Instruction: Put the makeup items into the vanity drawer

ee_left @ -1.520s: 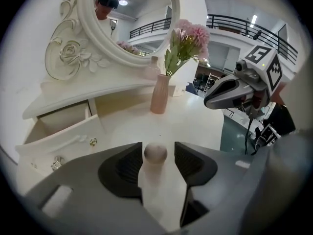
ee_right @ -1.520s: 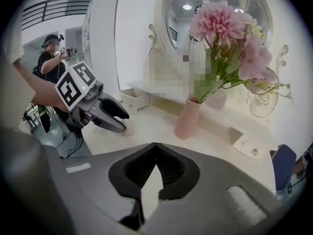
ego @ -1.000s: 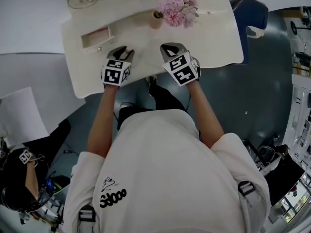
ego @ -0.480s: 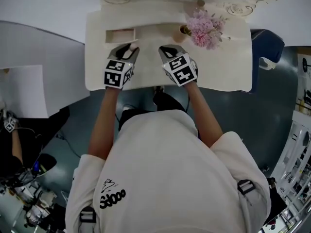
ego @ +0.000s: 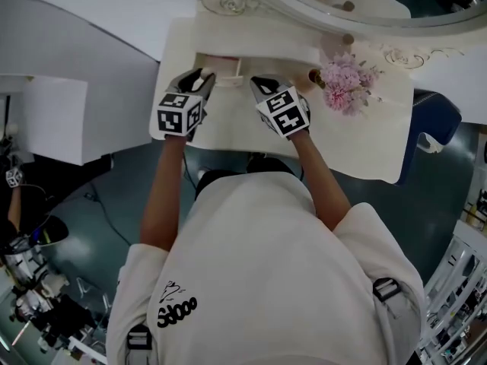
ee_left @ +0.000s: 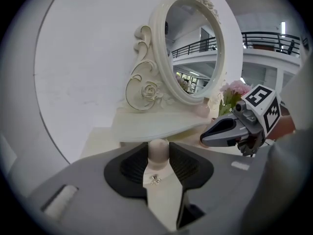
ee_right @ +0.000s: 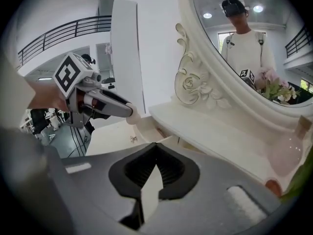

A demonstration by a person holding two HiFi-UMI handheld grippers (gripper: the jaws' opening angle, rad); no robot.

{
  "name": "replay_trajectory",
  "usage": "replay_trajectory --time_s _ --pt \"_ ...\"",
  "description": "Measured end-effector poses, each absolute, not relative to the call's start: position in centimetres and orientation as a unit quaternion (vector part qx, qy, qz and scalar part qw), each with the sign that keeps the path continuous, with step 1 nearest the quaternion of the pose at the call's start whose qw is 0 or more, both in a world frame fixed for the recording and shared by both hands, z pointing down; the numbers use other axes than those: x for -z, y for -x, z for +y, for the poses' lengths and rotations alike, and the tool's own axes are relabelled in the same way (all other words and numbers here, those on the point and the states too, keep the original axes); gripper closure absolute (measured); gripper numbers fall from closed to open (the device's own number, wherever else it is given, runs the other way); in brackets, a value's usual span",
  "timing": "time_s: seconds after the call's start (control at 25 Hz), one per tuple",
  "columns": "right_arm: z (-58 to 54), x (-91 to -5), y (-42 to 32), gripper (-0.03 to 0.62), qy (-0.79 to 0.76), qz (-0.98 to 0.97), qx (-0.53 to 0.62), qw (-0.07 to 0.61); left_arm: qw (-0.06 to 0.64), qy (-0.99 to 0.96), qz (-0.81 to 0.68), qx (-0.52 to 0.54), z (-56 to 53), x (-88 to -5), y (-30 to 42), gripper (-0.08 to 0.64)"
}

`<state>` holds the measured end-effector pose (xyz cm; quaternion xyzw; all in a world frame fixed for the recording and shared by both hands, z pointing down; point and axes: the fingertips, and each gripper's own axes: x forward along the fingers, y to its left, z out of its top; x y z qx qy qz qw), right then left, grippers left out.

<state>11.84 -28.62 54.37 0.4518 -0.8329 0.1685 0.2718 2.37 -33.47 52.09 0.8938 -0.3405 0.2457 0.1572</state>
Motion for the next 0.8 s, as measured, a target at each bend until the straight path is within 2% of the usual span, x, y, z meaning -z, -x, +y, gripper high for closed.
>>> replay_trajectory --time_s 0.32,0.64,0.8 --pt "-30.2 -55.1 -10.7 0.589 -0.413 -0.853 -0.169 0.272 0.192 -0.874 -0.369 -0.251 -36.8 -54.3 -2.1 0.407" --pt "-30.5 -55.8 -10.8 0.59 -0.397 -0.858 -0.181 0.27 0.174 -0.846 -0.369 -0.343 -37.9 -57.4 -2.3 0.403" --pt "-30.6 -55.9 -11.0 0.589 -0.395 -0.858 -0.176 0.276 0.168 -0.844 -0.364 -0.356 -38.0 -57.9 -2.7 0.392"
